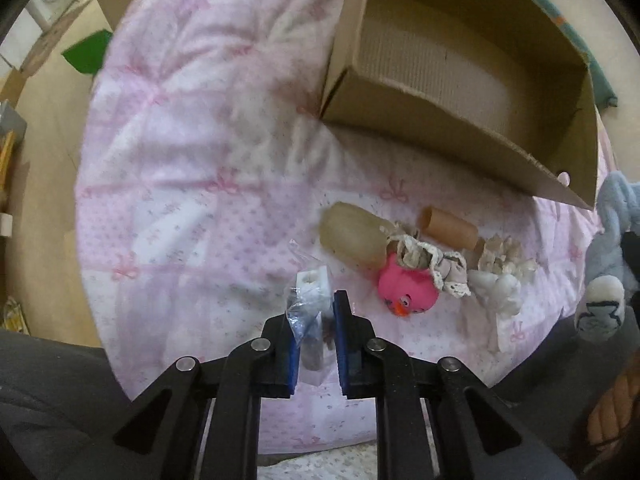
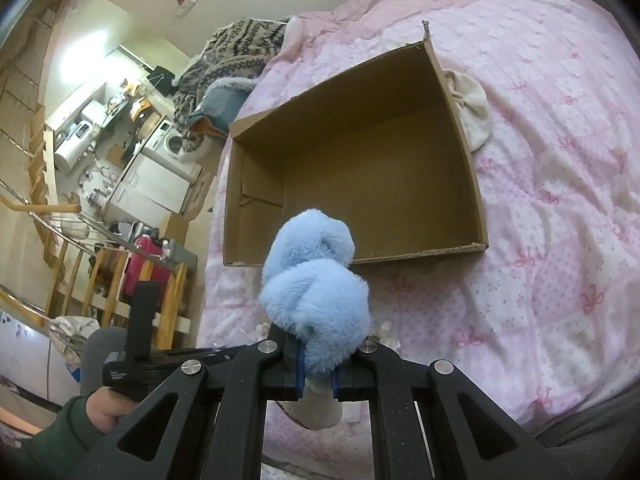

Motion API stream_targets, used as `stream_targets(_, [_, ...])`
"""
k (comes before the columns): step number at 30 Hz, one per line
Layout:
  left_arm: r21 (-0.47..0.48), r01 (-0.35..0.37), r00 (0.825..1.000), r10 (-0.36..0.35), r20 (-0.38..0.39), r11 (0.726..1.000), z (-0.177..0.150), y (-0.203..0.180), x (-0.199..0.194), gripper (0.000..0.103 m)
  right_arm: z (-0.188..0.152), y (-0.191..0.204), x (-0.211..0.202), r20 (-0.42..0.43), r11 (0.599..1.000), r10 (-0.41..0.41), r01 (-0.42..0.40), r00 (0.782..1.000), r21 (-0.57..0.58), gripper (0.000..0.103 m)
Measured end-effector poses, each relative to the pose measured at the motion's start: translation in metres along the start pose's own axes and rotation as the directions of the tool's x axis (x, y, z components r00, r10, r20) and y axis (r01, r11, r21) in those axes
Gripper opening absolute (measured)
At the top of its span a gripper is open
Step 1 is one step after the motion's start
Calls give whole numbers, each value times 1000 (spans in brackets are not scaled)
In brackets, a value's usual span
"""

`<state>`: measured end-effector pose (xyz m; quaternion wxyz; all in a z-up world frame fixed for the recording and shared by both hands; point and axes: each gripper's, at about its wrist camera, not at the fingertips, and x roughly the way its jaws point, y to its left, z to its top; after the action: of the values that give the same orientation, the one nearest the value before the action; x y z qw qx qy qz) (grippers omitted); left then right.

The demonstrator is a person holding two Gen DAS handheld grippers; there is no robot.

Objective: Organize soft objects
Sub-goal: 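Grasp the clear plastic bag with the left gripper while the right gripper lifts the blue bundle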

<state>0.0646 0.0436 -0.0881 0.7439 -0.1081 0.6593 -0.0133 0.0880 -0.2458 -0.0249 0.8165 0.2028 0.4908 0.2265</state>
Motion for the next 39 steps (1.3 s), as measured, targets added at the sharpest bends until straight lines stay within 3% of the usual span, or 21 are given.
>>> stream_targets(10, [-35, -54, 993, 57, 98, 998, 2, 13, -30, 13, -2, 1, 0, 6, 1000, -14, 14, 1000, -19, 10])
stream_targets(17, [-49, -108, 968, 116, 224, 993, 7, 7, -58, 13, -4, 4, -3, 18, 1000, -7, 7, 1000, -5, 10])
stream_targets(26, [9, -113, 940, 103, 326, 994, 26, -23, -81, 13, 5, 4, -11, 59, 1000, 2, -1, 998, -17, 10])
stream_targets(30, [52, -122, 923, 94, 372, 991, 39, -35, -92, 13, 16, 11, -17, 95, 999, -5, 10, 995, -46, 10])
stream_targets(35, [103, -152, 888, 90, 451, 983, 59, -53, -108, 13, 40, 13, -23, 132, 999, 5, 2, 991, -48, 10])
stream_targets(39, [122, -159, 874, 82, 479, 980, 78, -64, -112, 13, 60, 19, -22, 156, 998, 3, 7, 988, -66, 10])
